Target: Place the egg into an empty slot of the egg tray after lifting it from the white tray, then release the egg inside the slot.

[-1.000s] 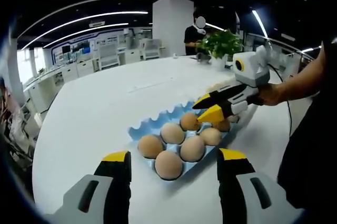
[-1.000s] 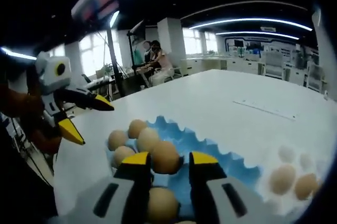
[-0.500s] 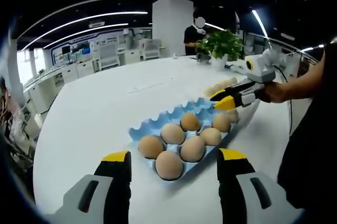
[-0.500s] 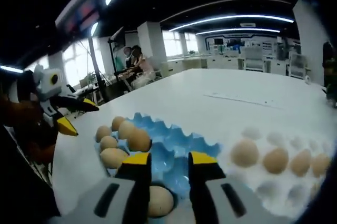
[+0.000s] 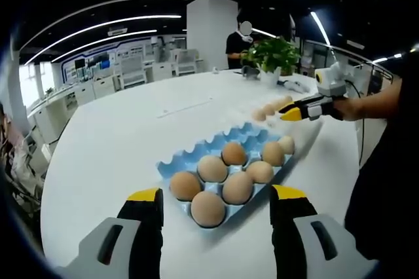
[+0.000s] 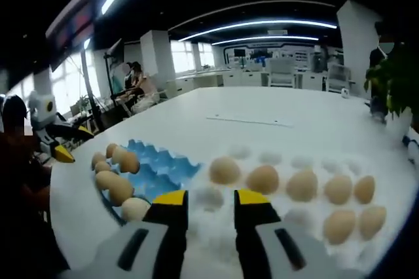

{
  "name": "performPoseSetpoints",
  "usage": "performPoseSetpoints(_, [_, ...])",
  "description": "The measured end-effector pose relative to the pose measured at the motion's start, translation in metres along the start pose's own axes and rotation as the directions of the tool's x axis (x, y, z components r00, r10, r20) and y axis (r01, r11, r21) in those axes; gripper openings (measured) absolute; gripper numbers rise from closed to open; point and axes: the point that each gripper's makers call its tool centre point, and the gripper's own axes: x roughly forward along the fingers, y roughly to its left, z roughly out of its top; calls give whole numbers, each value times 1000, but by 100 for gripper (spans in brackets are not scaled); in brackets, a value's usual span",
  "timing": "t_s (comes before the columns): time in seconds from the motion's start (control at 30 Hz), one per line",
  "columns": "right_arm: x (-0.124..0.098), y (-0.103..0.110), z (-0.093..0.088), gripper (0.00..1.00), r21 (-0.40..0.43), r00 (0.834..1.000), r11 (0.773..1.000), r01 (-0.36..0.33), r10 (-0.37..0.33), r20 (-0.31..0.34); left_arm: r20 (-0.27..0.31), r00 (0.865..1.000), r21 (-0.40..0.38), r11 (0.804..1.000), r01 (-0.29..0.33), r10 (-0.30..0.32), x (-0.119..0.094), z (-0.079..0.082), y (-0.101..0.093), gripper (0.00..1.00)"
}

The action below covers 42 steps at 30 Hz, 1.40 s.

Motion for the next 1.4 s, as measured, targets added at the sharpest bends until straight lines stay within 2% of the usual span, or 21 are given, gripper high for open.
performPoseSetpoints(0.23, [-18, -42, 0, 27, -5, 991, 991, 135, -135, 14, -4, 1000, 0, 1000, 2, -2, 0, 0, -1, 66])
performPoseSetpoints(0.3, [-27, -62, 3, 27, -10, 976, 976, 216, -216, 34, -4, 1000, -1, 1000, 1, -1, 0, 0, -1, 66])
performPoseSetpoints(0.37, [-33, -74, 4, 27, -2, 964, 965, 262, -262, 46, -8, 1000, 1, 1000, 1, -1, 0, -1, -1, 66])
performPoseSetpoints(0.4, [-39, -84, 4, 27, -3, 952, 953, 301, -301, 51, -8, 1000, 1, 1000, 0, 0, -1, -1, -1, 66])
performPoseSetpoints(0.57, [-54, -111, -3, 27, 55, 918, 919, 391, -393, 52, -12, 1000, 0, 1000, 0, 0, -1, -2, -1, 66])
performPoseSetpoints(0.67, [-55, -115, -12, 27, 67, 914, 912, 404, -405, 8, -12, 1000, 0, 1000, -2, 2, -1, -2, -1, 66])
performPoseSetpoints(0.9, [-47, -116, -28, 29, 39, 920, 920, 390, -389, -40, -11, 1000, -5, 1000, -8, 8, -2, -1, 1, 66])
performPoseSetpoints(1.0, [-45, -118, -27, 29, 62, 924, 921, 384, -383, -23, -16, 1000, -2, 1000, -6, 6, -2, -2, 0, 66])
performPoseSetpoints(1.03, [-44, -118, -26, 29, 10, 928, 928, 371, -371, -16, -16, 1000, -3, 1000, -5, 5, -2, -2, 0, 66])
performPoseSetpoints(1.13, [-46, -121, -25, 27, 37, 932, 931, 362, -363, 8, -14, 1000, -4, 1000, -7, 7, -1, -1, 0, 66])
performPoseSetpoints(1.17, [-49, -124, -25, 25, 48, 927, 926, 373, -374, 12, -15, 1000, -5, 1000, -6, 6, 0, -2, 0, 66])
performPoseSetpoints(1.2, [-47, -122, -25, 25, 73, 929, 927, 368, -369, 6, -17, 1000, -6, 1000, -4, 4, 0, -2, -1, 66])
performPoseSetpoints(1.4, [-47, -120, -25, 24, 67, 926, 924, 377, -377, -15, -16, 1000, -6, 1000, -4, 3, -1, -2, -1, 66])
